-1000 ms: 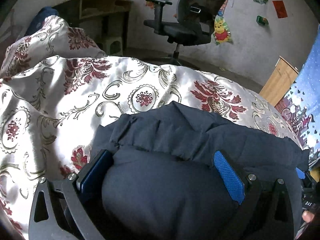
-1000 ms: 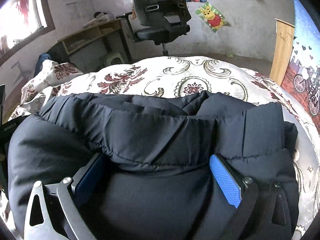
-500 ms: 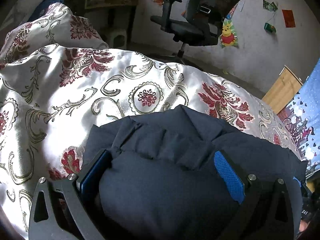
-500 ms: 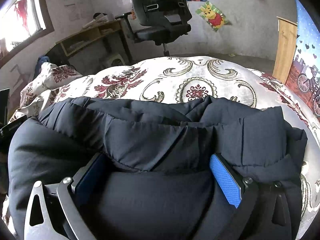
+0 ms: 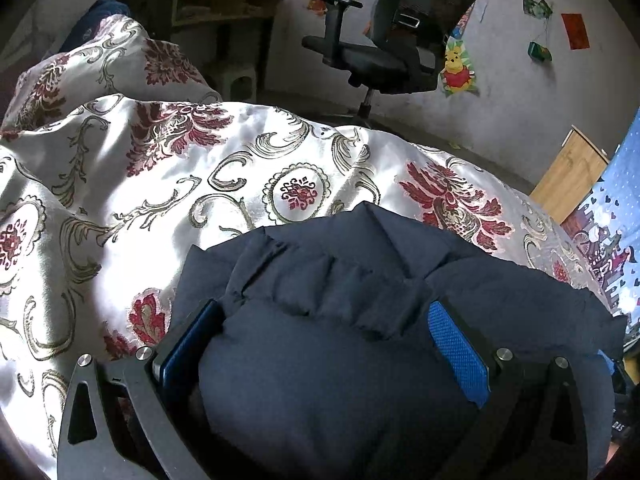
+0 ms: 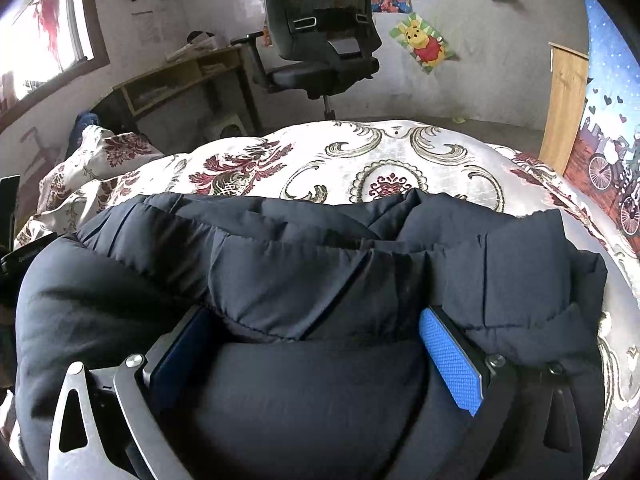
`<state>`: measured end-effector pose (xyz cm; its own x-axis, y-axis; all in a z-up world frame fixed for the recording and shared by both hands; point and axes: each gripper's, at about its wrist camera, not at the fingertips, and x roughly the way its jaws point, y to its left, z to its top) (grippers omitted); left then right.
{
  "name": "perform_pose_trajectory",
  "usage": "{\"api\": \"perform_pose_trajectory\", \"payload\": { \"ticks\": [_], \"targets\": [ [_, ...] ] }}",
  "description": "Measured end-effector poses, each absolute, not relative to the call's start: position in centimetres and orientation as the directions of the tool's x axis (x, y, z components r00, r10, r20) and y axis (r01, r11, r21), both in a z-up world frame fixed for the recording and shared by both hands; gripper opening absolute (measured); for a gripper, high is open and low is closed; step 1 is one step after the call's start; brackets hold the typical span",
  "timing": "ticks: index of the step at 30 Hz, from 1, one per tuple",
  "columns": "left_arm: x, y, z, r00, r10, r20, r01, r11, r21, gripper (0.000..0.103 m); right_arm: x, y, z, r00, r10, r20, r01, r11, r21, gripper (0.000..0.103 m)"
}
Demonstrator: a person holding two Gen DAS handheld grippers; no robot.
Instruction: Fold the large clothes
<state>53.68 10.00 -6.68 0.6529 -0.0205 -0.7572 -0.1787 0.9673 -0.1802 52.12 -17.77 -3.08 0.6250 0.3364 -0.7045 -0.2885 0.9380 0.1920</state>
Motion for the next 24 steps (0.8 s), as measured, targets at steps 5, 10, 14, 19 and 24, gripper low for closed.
{"api": "perform_pose_trajectory", "payload": {
  "ticks": [5, 10, 14, 19, 24],
  "targets": [
    [52.4, 10.2, -6.1, 0.672, -0.026, -0.740, -0.181, 0.963, -0.198, 0.102, 50.6, -18.2, -2.9, 0.673, 0.342, -0.656, -0.293, 0.937, 0.189, 0.103],
    [49.2, 11.1, -3.6, 0.704, -0.027, -0.710, -0.181, 0.959, -0.217, 0.102, 49.1, -19.3, -2.4, 0.680, 0.365, -0.637, -0.294, 0.930, 0.219, 0.103],
    [46.3, 13.0, -2.1, 0.722, -0.104, -0.684, -0.143, 0.945, -0.295, 0.102, 47.2, -20.3, -1.6, 0.686, 0.364, -0.630, -0.283, 0.931, 0.231, 0.103],
    [44.2, 15.4, -0.9, 0.686, -0.158, -0.710, -0.061, 0.960, -0.273, 0.102, 45.2, -22.0, -1.0, 0.685, 0.371, -0.627, -0.277, 0.929, 0.246, 0.103],
    [43.6, 16.2, -2.1, 0.619, -0.219, -0.754, 0.003, 0.961, -0.277, 0.102, 43.5, -24.4, -0.4, 0.696, 0.335, -0.636, -0.258, 0.942, 0.214, 0.103]
  ]
}}
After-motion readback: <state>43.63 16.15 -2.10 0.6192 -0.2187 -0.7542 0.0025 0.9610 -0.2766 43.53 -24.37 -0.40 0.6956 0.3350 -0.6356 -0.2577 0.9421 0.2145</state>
